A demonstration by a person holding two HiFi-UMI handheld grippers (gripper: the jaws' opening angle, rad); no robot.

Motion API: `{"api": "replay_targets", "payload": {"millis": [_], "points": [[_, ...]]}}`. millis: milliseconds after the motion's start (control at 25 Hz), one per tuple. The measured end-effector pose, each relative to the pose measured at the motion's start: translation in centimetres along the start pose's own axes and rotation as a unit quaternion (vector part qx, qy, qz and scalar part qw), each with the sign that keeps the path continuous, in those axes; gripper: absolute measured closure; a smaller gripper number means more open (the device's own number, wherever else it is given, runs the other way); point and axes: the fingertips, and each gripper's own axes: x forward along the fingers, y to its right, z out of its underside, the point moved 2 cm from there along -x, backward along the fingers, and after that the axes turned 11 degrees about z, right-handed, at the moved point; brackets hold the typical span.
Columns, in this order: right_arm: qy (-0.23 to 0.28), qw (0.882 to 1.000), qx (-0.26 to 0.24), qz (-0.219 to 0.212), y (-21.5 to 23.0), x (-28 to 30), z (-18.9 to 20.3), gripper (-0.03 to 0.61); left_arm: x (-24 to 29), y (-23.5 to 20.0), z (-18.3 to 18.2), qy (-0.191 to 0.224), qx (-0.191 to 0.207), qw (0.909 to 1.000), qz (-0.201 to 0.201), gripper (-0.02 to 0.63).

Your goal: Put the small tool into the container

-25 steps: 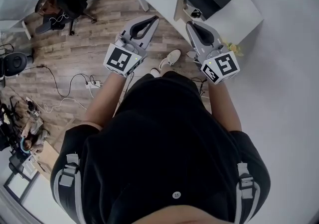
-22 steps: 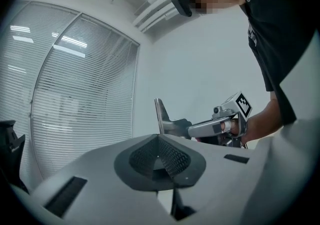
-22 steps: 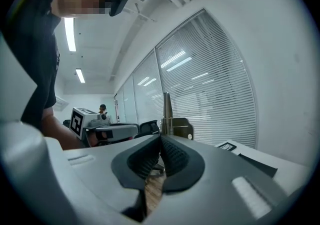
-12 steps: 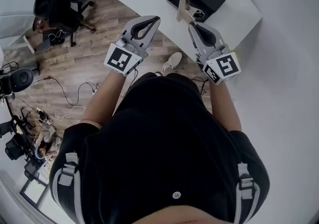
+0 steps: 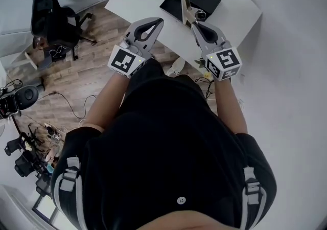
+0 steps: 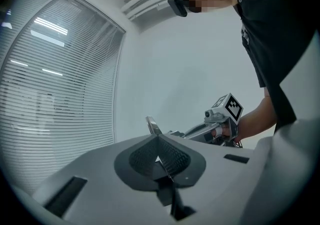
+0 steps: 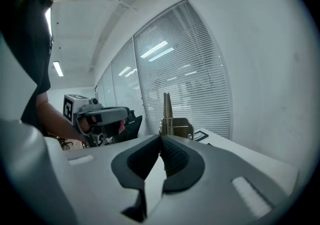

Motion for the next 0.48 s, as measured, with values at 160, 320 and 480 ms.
{"api": "replay_targets", "payload": {"millis": [160, 320, 480], "points": [[-0.027, 0.999, -0.011, 0.02, 1.0, 1.7, 1.2, 0.558, 1.4, -1.5, 0.3, 0.021, -0.016, 0.9995, 0.019, 0.606], [-0.057, 0.997, -0.022, 0.04, 2.0, 3.0, 2.4, 0.558, 3.2, -2.7, 0.9, 0.029, -0.013, 0.998, 0.055, 0.606], [-0.107, 0.991, -0.04, 0.067, 2.8, 4.9, 4.1, 0.558, 4.7, -4.8, 1.8, 0.03, -0.024, 0.9947, 0.095, 0.606]]}}
